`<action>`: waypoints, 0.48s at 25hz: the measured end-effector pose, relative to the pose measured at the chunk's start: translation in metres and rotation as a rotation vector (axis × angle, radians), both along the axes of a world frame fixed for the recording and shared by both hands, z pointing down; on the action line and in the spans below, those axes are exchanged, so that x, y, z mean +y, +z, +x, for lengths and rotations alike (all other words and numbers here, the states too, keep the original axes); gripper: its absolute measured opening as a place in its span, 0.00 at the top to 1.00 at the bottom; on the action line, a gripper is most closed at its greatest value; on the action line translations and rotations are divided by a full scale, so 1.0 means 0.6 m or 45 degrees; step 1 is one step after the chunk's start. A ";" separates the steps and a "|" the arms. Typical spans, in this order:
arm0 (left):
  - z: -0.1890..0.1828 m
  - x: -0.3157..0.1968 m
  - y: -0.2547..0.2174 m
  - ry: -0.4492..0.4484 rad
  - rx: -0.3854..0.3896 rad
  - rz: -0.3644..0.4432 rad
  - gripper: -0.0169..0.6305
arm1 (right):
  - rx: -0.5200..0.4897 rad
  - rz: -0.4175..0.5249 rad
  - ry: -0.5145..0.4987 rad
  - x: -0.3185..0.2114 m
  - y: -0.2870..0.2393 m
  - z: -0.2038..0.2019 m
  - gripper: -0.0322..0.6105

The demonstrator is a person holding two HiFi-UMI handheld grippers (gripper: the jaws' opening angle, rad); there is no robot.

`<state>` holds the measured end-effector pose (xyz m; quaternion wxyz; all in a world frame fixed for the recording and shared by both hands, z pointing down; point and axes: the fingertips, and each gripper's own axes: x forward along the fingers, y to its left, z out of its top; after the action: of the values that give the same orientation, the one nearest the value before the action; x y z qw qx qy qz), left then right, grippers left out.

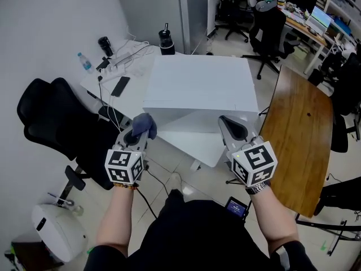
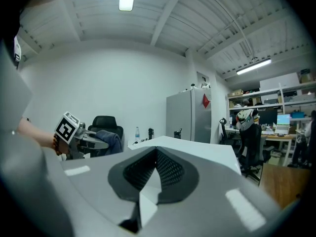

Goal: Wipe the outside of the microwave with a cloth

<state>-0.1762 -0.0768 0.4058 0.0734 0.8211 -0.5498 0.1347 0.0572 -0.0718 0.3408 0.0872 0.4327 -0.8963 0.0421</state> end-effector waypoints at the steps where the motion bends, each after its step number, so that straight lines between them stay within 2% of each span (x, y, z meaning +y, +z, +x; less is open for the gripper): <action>1: 0.016 0.013 -0.001 0.019 0.005 -0.001 0.89 | -0.001 -0.001 -0.004 0.010 0.002 0.004 0.95; 12: 0.186 0.119 -0.037 0.252 0.063 0.015 0.89 | -0.022 -0.025 -0.010 0.108 0.021 0.042 0.95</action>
<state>-0.0649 -0.0051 0.3833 0.0684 0.8750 -0.4646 0.1177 0.0822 -0.0069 0.3531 0.0840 0.4280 -0.8982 0.0543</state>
